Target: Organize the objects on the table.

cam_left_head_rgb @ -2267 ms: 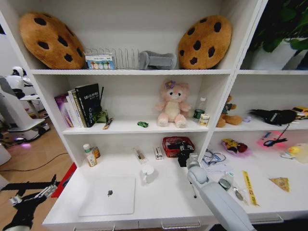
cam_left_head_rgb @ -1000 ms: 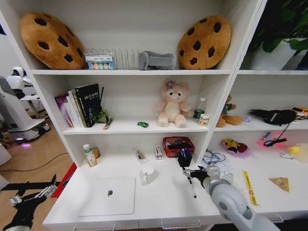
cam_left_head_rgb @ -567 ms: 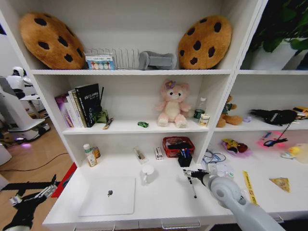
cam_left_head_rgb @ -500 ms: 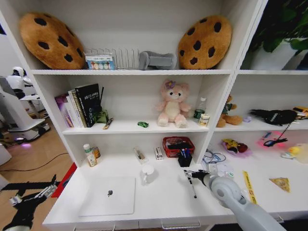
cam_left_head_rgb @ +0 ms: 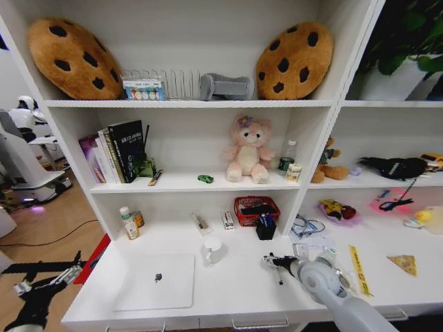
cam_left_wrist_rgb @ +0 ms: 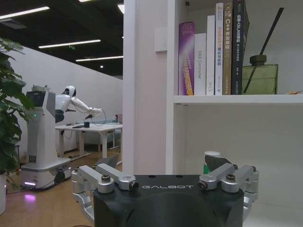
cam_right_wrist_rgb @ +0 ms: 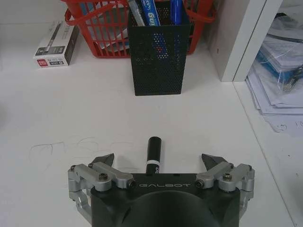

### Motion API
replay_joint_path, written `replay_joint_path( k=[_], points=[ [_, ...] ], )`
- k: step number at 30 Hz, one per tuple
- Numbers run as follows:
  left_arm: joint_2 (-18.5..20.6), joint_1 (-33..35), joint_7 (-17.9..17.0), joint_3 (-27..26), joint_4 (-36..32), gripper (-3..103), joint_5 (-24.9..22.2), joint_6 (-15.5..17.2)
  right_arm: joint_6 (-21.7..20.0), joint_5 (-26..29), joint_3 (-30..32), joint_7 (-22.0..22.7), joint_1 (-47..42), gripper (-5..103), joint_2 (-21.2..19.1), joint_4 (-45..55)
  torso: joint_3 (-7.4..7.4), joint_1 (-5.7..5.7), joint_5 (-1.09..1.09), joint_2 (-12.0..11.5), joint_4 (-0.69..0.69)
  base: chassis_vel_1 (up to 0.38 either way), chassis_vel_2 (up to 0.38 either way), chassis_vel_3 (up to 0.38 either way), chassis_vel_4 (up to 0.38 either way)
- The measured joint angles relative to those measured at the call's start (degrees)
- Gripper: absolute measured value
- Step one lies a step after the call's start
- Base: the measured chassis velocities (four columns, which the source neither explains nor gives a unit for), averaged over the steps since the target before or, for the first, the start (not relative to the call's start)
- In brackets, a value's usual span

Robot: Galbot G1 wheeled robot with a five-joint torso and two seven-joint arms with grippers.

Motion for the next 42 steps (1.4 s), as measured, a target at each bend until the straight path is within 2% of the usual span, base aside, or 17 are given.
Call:
replay_joint_path(
  k=[15, 16, 18, 21, 23, 24, 25, 26, 27, 29, 31, 32, 35, 37, 38, 41, 42],
  points=[
    [0.0, 0.0, 0.0, 0.0, 0.0, 100, 0.0, 0.0, 0.1, -1.8, -0.4, -0.5, -0.1, 100, -0.2, -0.1, 0.0, 0.0, 0.0, 0.0, 0.0, 0.0, 0.0, 0.0, 0.0],
    [0.0, 0.0, 0.0, 0.0, 0.0, 100, 0.0, 0.0, 0.1, -2.2, -0.8, -0.6, 0.1, 103, -0.1, -0.3, 0.0, 0.0, -0.01, 0.0, 0.0, 0.0, 0.0, 0.0, 0.0],
    [0.0, 0.0, 0.0, 0.0, 0.0, 100, 0.0, 0.0, 0.1, -2.6, -1.1, -0.7, 0.3, 100, -0.2, -0.4, 0.0, 0.0, 0.0, 0.0, 0.0, 0.0, 0.0, 0.0, 0.0],
    [0.0, 0.0, 0.0, 0.0, 0.0, 100, 0.0, 0.0, 0.2, -3.5, -1.6, -1.3, 0.7, 85, -0.4, -0.8, -0.01, 0.0, -0.01, 0.0, 0.0, 0.0, 0.0, 0.0, 0.0],
    [0.0, 0.0, 0.0, 0.0, 0.0, 100, 0.0, 0.0, 0.2, -3.6, -1.6, -1.4, 0.7, 85, -0.5, -0.8, -0.01, -0.01, -0.02, 0.0, 0.0, 0.0, 0.0, 0.0, 0.0],
    [0.0, 0.0, 0.0, 0.0, 0.0, 100, 0.0, 0.0, 0.2, -3.6, -1.6, -1.5, 0.8, 80, -0.6, -0.8, -0.01, 0.0, -0.01, 0.0, 0.0, 0.0, 0.0, 0.0, 0.0],
    [0.0, 0.0, 0.0, 0.0, 0.0, 100, 0.0, 0.0, 0.2, -3.6, -1.6, -1.5, 0.8, 80, -0.6, -0.8, -0.01, 0.0, -0.01, 0.0, 0.0, 0.0, 0.0, 0.0, 0.0],
    [0.0, 0.0, 0.0, 0.0, 0.0, 100, 0.0, 0.0, 0.2, -3.6, -1.6, -1.5, 0.8, 74, -0.6, -0.8, -0.01, 0.0, -0.01, 0.0, 0.0, 0.0, 0.0, 0.0, 0.0],
    [0.0, 0.0, 0.0, 0.0, 0.0, 100, 0.0, 0.0, 0.2, -3.6, -1.6, -1.5, 0.8, 63, -0.7, -0.8, -0.01, 0.0, -0.02, 0.0, 0.0, 0.0, 0.0, 0.0, 0.0],
    [0.0, 0.0, 0.0, 0.0, 0.0, 100, 0.0, 0.0, 0.2, -3.6, -1.6, -1.5, 0.8, 63, -0.7, -0.8, -0.01, -0.01, -0.01, 0.0, 0.0, 0.0, 0.0, 0.0, 0.0],
    [0.0, 0.0, 0.0, 0.0, 0.0, 100, 0.0, 0.0, 0.3, -3.6, -1.6, -1.5, 0.6, 52, -0.6, -0.7, -0.01, 0.0, -0.01, 0.0, 0.0, 0.0, 0.0, 0.0, 0.0],
    [0.0, 0.0, 0.0, 0.0, 0.0, 100, 0.0, 0.0, 0.3, -3.6, -1.6, -1.5, 0.6, 52, -0.6, -0.7, -0.01, 0.0, -0.01, 0.0, 0.0, 0.0, 0.0, 0.0, 0.0],
    [0.0, 0.0, 0.0, 0.0, 0.0, 100, 0.0, 0.0, 0.3, -3.6, -1.4, -1.5, 0.2, 41, -0.2, -0.6, -0.01, -0.01, -0.02, 0.0, 0.01, 0.0, 0.0, 0.0, 0.0],
    [0.0, 0.0, 0.0, 0.0, 0.0, 100, 0.0, 0.0, 0.3, -3.6, -1.3, -1.2, -0.2, 30, 0.1, -0.4, -0.01, -0.01, -0.01, 0.0, -0.01, 0.0, 0.0, 0.0, 0.0],
    [0.0, 0.0, 0.0, 0.0, 0.0, 100, 0.0, 0.0, 0.3, -3.6, -1.3, -1.2, -0.2, 30, 0.1, -0.4, -0.01, -0.01, -0.01, 0.0, -0.01, 0.0, 0.0, 0.0, 0.0],
    [0.0, 0.0, 0.0, 0.0, 0.0, 100, 0.0, 0.0, 0.2, -3.2, -1.2, -0.9, -0.2, 15, 0.1, -0.1, -0.01, -0.01, 0.01, 0.0, 0.0, 0.0, 0.0, 0.0, 0.0],
    [0.0, 0.0, 0.0, 0.0, 0.0, 100, 0.0, 0.0, 0.2, -3.2, -1.2, -0.9, -0.2, 15, 0.1, -0.1, -0.01, -0.01, 0.01, 0.0, 0.0, 0.0, 0.0, 0.0, 0.0]
  ],
)
